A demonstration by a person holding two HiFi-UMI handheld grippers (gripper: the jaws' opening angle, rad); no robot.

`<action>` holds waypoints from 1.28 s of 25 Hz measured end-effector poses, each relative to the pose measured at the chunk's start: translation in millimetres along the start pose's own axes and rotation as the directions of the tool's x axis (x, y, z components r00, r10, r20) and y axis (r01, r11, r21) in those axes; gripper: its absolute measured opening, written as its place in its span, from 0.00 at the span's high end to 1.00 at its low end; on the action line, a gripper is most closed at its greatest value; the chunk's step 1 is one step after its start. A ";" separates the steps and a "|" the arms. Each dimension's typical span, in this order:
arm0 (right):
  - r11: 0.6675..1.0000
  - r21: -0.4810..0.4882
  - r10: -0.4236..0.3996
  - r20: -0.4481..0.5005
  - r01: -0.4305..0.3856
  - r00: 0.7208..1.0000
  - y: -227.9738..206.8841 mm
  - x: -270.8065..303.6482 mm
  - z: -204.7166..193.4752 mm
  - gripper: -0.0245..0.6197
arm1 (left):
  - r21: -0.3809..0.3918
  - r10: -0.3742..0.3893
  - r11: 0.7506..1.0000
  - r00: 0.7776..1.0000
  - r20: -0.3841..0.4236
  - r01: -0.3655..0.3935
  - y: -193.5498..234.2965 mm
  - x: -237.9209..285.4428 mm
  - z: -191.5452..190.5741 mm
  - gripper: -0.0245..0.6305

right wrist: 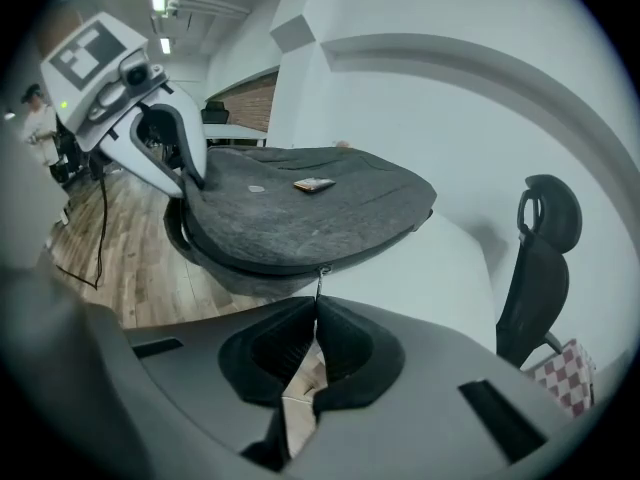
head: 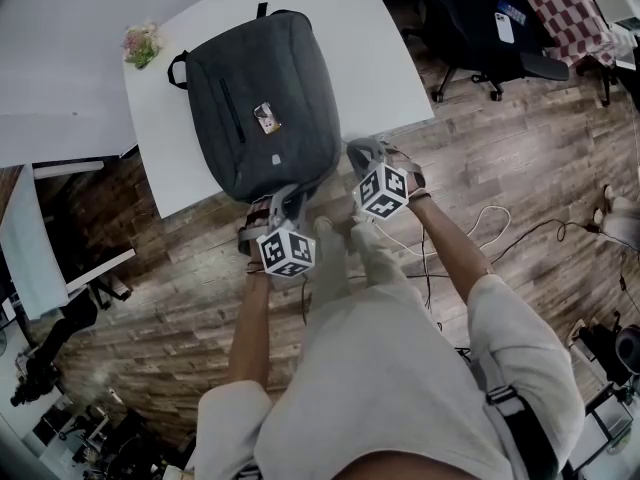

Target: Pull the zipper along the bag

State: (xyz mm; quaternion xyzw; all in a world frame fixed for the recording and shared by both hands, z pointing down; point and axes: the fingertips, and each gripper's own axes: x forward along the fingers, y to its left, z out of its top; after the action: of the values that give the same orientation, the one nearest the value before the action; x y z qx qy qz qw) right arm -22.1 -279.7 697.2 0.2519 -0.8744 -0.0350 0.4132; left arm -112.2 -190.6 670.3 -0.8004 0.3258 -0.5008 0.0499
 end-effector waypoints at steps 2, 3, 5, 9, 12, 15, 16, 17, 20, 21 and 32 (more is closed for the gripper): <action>1.000 -0.014 0.016 -0.003 -0.016 1.000 13.4 -5.3 -2.0 0.93 | -0.003 0.000 1.000 1.000 0.002 0.000 0.7 0.8 2.4 0.87; 1.000 -0.013 0.024 -0.004 -0.024 1.000 19.9 -8.3 -3.2 0.93 | -0.008 -0.002 1.000 1.000 0.005 0.002 1.0 0.8 3.7 0.87; 0.999 -0.002 0.036 -0.006 -0.036 0.999 30.7 -13.7 -5.5 0.93 | -0.014 -0.006 1.000 1.000 0.012 0.007 1.3 2.1 7.4 0.87; 0.998 0.028 0.057 -0.004 -0.057 0.998 49.5 -24.2 -7.2 0.92 | -0.006 -0.019 1.000 1.000 0.019 0.019 -2.6 5.0 15.6 0.87; 0.996 0.016 0.084 -0.002 -0.084 0.996 67.2 -32.4 -3.8 0.92 | 0.003 -0.035 0.999 0.999 0.018 0.035 -4.8 4.4 21.7 0.87; 0.994 0.019 0.111 0.005 -0.111 0.994 84.5 -36.1 2.1 0.91 | 0.032 -0.066 0.997 0.998 0.008 0.065 -7.9 6.3 27.1 0.87; 0.993 0.022 0.118 0.006 -0.118 0.993 89.5 -37.0 4.1 0.91 | 0.035 -0.075 0.997 0.997 0.007 0.075 -9.1 6.9 27.8 0.87; 0.992 0.018 0.125 0.007 -0.125 0.992 94.9 -38.1 6.6 0.91 | 0.032 -0.084 0.996 0.996 0.007 0.084 -10.4 7.0 27.9 0.87; 0.988 0.003 0.152 0.010 -0.152 0.988 112.8 -38.6 17.7 0.91 | 0.037 -0.115 0.993 0.993 0.001 0.115 -14.8 6.6 25.9 0.87; 0.987 -0.003 0.160 0.007 -0.160 0.987 119.1 -37.4 21.1 0.91 | 0.046 -0.130 0.990 0.991 -0.007 0.130 -16.9 7.2 24.4 0.87; 0.980 0.071 0.185 -0.013 -0.184 0.983 131.8 -25.6 34.9 0.93 | 0.047 -0.257 0.965 0.966 0.013 0.256 -21.9 -2.9 18.5 0.85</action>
State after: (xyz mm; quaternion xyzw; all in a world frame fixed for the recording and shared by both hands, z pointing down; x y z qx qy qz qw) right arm -88.6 -158.1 691.8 0.1843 -0.8905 0.0361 0.4144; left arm -87.3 -176.4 667.9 -0.8392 0.2075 -0.5026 0.0056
